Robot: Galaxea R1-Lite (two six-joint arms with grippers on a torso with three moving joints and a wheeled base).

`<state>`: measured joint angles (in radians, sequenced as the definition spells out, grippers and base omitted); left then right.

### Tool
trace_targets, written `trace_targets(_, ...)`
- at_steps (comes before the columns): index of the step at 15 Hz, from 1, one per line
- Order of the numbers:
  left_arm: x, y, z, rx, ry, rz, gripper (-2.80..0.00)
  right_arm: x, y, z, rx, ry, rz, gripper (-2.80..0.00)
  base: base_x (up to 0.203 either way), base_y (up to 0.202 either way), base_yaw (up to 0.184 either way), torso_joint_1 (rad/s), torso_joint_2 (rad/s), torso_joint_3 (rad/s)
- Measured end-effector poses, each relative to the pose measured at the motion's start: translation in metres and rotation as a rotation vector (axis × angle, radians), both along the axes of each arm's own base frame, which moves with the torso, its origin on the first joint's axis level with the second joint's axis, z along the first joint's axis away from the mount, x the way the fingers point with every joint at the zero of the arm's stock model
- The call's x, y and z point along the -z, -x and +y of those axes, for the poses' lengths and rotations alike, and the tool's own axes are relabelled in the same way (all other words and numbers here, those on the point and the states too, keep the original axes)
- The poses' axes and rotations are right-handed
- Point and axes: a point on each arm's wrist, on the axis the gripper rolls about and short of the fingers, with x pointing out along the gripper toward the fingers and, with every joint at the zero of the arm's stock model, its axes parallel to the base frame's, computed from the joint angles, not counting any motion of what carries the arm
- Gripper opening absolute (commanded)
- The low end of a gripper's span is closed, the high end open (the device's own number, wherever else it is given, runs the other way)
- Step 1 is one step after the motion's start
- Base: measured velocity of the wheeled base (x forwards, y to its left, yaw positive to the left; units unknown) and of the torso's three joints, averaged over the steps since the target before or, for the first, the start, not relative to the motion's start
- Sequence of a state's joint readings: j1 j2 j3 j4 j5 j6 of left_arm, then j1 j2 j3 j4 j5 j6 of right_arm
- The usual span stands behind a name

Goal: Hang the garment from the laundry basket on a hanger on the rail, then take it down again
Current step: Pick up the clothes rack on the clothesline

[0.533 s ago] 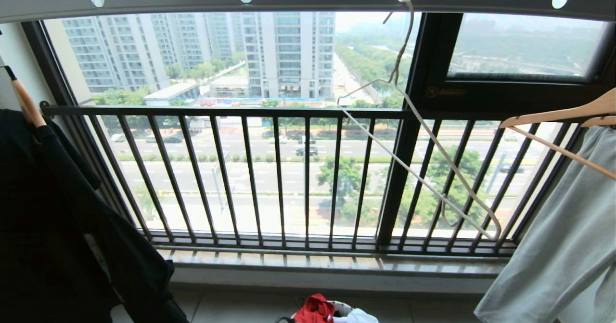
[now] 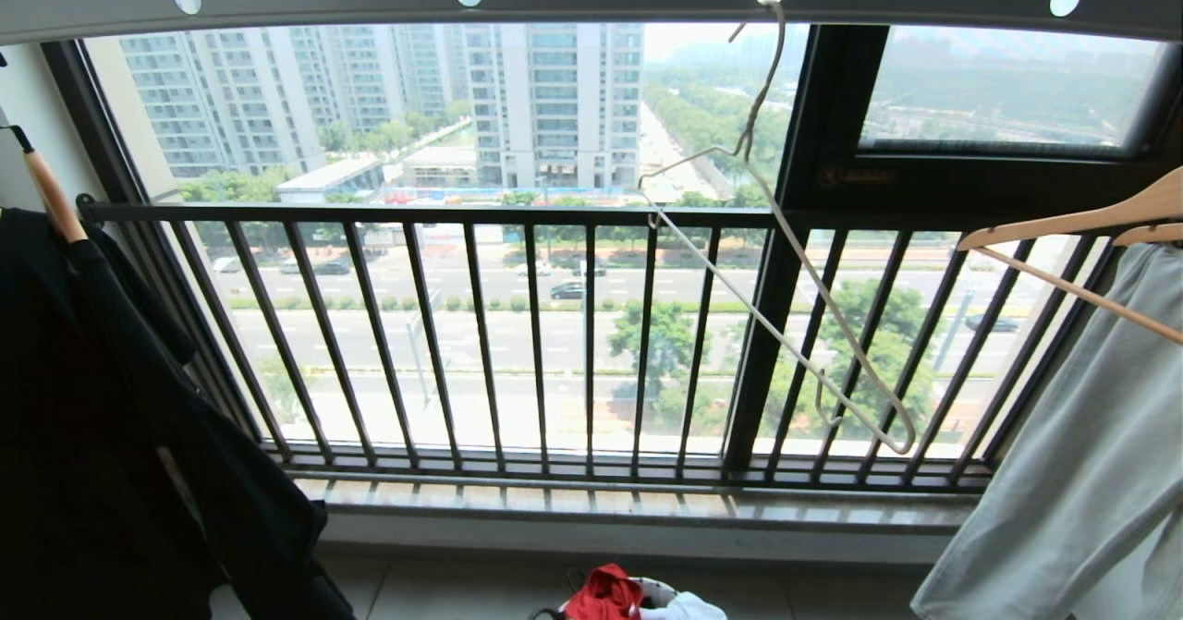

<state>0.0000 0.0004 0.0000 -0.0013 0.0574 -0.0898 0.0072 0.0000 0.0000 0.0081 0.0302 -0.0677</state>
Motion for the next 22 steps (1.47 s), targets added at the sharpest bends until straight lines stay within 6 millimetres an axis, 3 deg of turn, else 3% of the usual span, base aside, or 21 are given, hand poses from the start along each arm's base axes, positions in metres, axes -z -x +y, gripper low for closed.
trace_targets(7, 0.0, 0.0, 0.0, 0.0, 0.0, 0.0, -2.8, -0.001, 0.0, 0.0, 0.0, 0.001, -0.001, -2.8, 0.0, 0.0, 0.0, 0.0, 0.0, 0.0)
trace_targets(10, 0.0, 0.0, 0.0, 0.0, 0.0, 0.0, -2.8, -0.02, 0.006, 0.0, -0.003, 0.003, -0.035, -2.8, 0.0, 0.0, 0.0, 0.0, 0.0, 0.0)
trace_targets(16, 0.0, 0.0, 0.0, 0.0, 0.0, 0.0, -2.8, -0.094, 0.002, 0.001, -0.033, 0.003, -0.034, -2.8, 0.0, 0.0, 0.0, 0.0, 0.0, 0.0)
trace_targets(19, 0.0, 0.0, 0.0, 0.0, 0.0, 0.0, -2.8, -0.148, -0.02, 0.002, -0.083, 0.002, -0.007, -2.8, 0.0, 0.0, 0.0, 0.0, 0.0, 0.0)
trace_targets(22, 0.0, 0.0, 0.0, 0.0, 0.0, 0.0, -2.8, -0.196, -0.057, 0.003, -0.135, -0.004, 0.03, -2.8, 0.0, 0.0, 0.0, 0.0, 0.0, 0.0)
